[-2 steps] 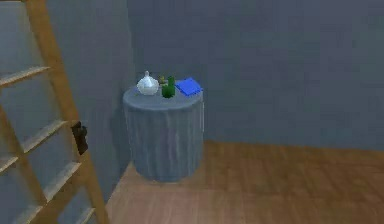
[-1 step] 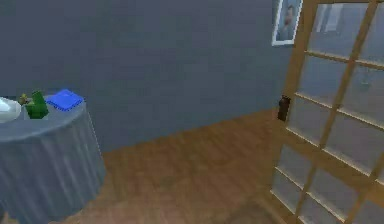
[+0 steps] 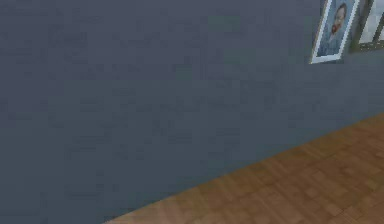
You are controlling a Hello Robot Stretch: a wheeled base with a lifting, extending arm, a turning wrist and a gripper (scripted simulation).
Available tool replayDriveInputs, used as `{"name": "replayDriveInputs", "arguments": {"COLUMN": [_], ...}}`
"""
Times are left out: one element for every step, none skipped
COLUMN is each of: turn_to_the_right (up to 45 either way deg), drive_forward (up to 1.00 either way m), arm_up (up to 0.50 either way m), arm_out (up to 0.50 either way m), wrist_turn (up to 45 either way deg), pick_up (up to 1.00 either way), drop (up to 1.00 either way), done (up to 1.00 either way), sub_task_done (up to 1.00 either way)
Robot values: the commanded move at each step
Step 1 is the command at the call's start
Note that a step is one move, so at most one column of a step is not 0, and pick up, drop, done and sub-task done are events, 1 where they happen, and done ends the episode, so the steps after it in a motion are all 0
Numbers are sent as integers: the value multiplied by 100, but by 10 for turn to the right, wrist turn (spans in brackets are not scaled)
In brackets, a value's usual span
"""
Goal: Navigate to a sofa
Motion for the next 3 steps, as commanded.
{"name": "replayDriveInputs", "arguments": {"turn_to_the_right": [150, 0, 240], "drive_forward": [0, 20, 0], "arm_up": [0, 0, 0], "arm_out": [0, 0, 0], "wrist_turn": [0, 0, 0], "pick_up": [0, 0, 0], "drop": [0, 0, 0], "done": [0, 0, 0], "sub_task_done": [0, 0, 0]}}
